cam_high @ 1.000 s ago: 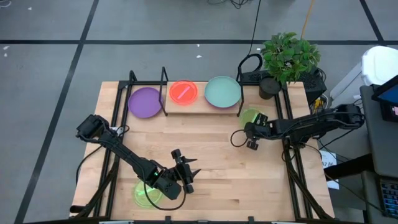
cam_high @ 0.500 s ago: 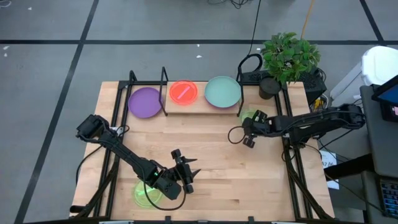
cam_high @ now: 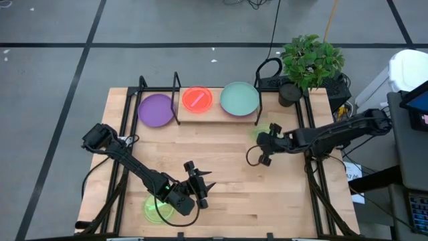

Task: Place and stack plates onto a shelf
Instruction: Stack the top small green plate on top of the orange plate

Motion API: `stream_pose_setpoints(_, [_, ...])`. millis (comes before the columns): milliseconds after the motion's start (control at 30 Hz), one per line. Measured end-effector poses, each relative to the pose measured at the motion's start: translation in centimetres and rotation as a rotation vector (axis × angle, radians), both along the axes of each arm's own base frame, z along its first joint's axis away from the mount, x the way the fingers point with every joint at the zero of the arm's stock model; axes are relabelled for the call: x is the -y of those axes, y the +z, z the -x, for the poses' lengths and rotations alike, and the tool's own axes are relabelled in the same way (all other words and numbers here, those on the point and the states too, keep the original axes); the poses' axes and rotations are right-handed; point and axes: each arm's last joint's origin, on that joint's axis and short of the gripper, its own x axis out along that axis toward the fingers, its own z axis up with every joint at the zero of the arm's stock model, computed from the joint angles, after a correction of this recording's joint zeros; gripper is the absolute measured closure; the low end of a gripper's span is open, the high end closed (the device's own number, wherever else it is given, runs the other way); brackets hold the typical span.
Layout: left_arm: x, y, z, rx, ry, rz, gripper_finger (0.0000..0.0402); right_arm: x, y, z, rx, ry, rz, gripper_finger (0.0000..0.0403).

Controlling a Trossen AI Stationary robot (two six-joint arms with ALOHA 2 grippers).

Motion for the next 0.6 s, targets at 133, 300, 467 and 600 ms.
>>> stream_pose_setpoints(133, [0.0, 0.0, 0.0, 0.002, 0.002, 0.005, 0.0185, -1.4, 1.1, -0.4, 0.035, 0.068, -0.008, 0.0403])
stream_pose_setpoints(300, [0.0, 0.0, 0.0, 0.002, 0.003, 0.005, 0.0185, -2.9, 2.2, -0.6, 0.071, 0.142, -0.024, 0.0403])
stream_pose_setpoints(467, [-0.1, 0.0, 0.0, 0.001, 0.003, 0.002, 0.0185, -4.4, 3.5, -1.2, 0.147, 0.271, -0.015, 0.0403])
stream_pose_setpoints(600, [-0.4, 0.0, -0.2, -0.009, 0.001, -0.022, 0.0185, -5.4, 4.2, -1.7, 0.235, 0.392, 0.032, 0.0403])
